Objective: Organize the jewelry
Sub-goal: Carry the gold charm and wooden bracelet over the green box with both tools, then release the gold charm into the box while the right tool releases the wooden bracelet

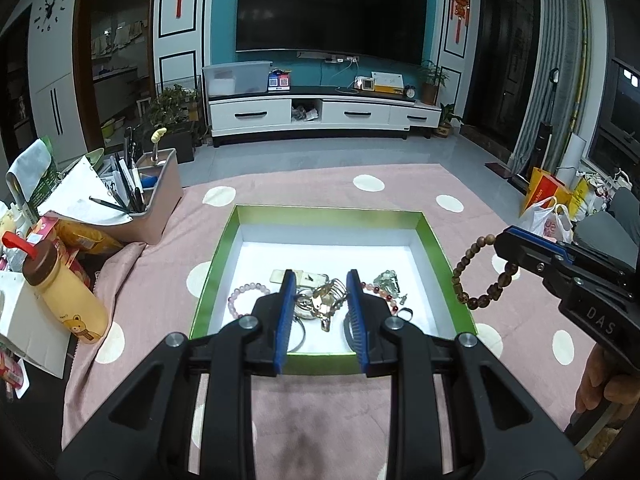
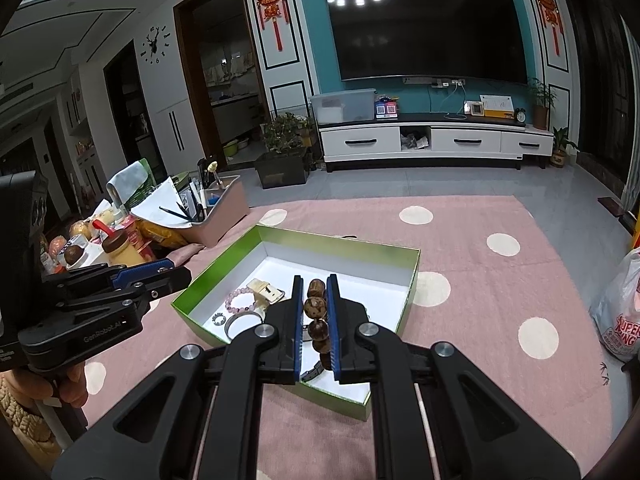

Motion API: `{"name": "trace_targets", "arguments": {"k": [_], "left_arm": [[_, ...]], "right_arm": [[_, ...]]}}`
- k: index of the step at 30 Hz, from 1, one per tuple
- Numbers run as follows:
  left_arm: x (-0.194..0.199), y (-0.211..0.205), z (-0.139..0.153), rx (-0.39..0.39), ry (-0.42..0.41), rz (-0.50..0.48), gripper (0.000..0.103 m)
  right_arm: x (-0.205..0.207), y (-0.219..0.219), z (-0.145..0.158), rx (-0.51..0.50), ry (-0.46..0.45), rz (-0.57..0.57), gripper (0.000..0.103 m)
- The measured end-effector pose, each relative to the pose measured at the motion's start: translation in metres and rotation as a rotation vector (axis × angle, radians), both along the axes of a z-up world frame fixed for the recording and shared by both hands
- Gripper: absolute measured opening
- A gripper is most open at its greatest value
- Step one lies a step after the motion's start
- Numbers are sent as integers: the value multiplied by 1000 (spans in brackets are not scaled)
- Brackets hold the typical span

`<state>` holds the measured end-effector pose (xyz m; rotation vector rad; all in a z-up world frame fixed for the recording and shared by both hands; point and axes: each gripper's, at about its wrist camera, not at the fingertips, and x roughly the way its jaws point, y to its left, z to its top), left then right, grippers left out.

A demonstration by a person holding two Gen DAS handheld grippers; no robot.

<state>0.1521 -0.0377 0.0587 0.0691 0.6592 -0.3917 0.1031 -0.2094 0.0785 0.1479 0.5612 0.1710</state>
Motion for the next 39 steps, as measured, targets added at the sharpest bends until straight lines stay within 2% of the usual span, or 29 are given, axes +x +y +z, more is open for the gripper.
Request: {"name": "trace_targets", "arguments": {"k": [18,39], "left_arm": [[31,-8,-6,29,4,18,25],[58,-16,-20,24,53,22,25]], "right_arm": [[32,-2,-7,0,17,-7,11],[60,-9,-23,-17,65,-24,11]]}}
